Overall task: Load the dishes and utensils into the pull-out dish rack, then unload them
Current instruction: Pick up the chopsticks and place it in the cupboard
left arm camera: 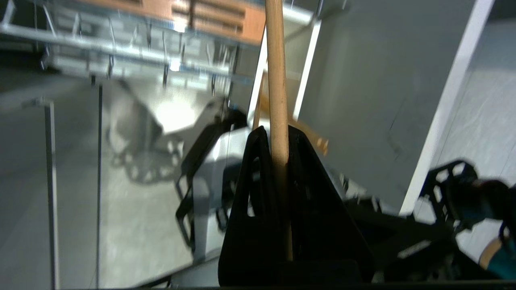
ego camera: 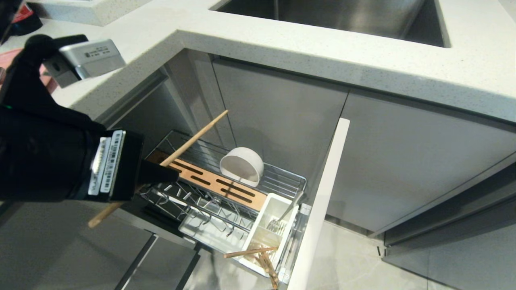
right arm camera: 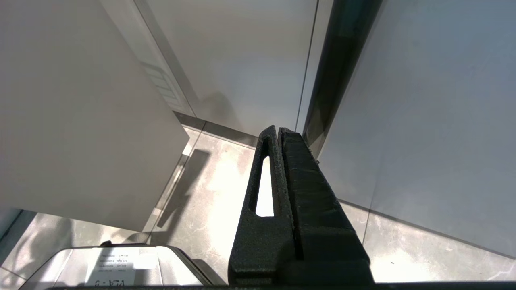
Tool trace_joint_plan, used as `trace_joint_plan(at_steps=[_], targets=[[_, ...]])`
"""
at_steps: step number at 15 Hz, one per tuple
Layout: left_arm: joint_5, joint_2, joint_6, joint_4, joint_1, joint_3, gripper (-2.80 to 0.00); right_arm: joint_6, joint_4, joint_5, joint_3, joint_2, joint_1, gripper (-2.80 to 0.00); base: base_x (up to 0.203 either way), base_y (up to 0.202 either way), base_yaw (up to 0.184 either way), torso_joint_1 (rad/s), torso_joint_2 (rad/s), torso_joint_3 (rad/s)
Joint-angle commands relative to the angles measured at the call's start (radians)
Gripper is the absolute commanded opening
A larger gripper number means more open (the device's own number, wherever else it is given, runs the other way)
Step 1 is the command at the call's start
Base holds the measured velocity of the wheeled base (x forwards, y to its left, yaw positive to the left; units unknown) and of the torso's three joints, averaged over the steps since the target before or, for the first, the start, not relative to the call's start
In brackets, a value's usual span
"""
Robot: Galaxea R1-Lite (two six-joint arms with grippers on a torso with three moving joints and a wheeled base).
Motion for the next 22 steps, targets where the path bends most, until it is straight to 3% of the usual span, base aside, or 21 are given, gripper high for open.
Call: trace_joint_plan(at_steps=[1,7,22], targets=[[0.000,0.039,-0.021,0.075,-0.026,-0.025,-2.80,0.000,0.000,0.000,0.000,0.001,0.000,-2.80,0.000,0.000,0.000,0.000,0.00,0.000],[-0.007,0.064,-0.035,0.292,-0.153,-0.015,-2.80,0.000,0.000,0.000,0.000,0.001,0.000,-2.80,0.000,0.000,0.000,0.000,0.00,0.000],[0.020,0.216,-0.031,0.304,-0.315,0.175,-2.80,0.000,0.000,0.000,0.000,0.001,0.000,-2.80,0.000,0.000,0.000,0.000,0.00,0.000]])
